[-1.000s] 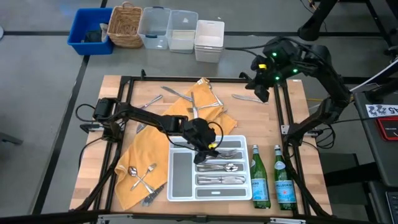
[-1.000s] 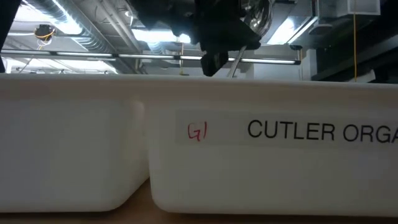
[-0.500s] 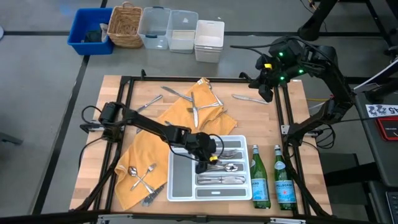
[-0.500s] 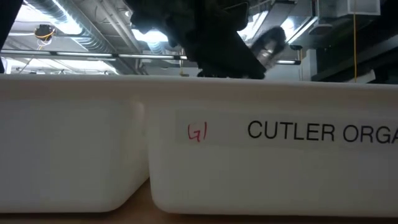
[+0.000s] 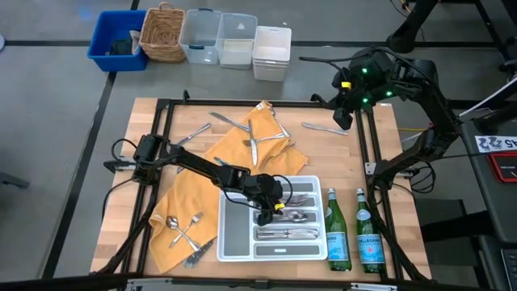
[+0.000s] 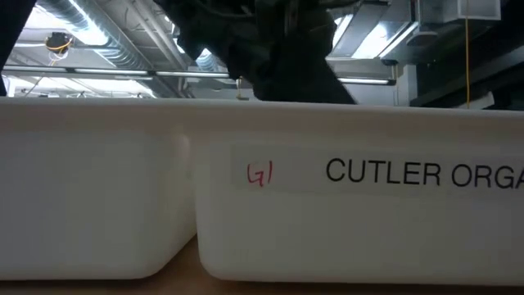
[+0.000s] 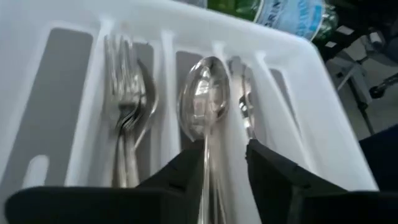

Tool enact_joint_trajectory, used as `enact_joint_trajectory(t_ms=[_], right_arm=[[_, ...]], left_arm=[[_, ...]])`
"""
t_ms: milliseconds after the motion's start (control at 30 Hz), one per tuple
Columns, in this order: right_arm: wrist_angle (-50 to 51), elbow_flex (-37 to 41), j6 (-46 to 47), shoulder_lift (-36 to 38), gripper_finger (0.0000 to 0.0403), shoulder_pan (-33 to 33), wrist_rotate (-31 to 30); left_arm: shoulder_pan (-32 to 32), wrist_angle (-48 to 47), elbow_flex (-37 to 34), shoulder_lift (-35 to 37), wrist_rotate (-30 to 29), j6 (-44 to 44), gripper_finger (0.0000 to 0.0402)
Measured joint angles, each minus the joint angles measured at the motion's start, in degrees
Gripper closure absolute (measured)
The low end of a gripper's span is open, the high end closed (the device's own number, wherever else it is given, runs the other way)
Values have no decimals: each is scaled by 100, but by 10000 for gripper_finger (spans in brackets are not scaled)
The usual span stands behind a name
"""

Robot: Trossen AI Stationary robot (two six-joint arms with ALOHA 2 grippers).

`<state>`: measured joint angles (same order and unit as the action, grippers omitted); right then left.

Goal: Sort silverware
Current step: Put the silver spoon into the white silverware tray, then put the silver table knife into the white silverware tray

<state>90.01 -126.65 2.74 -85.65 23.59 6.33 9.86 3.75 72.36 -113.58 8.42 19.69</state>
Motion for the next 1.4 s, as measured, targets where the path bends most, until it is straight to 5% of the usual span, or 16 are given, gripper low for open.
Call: enact_joint_trajectory(t_ms=[267,567,933,1233,1400], right_arm=[[-9,279,-135,0,391,6,-869],[-176,2141,-454,-9,391,14,-1929],[-1696,4172,-475,-188,391,1057,-1549],[-2721,4763,-476,-715,388,1698,-1429],[-2669,4809,-468,-1066,348,1742,-1383]], left_arm=[[-88,-57,0,251,23,218,269],[-686,-393,2,1136,49,213,292],[-1765,-1963,7,2169,285,-966,319],[-2532,-2580,7,2441,320,-1728,323],[-2788,-2630,7,2406,319,-1941,326]])
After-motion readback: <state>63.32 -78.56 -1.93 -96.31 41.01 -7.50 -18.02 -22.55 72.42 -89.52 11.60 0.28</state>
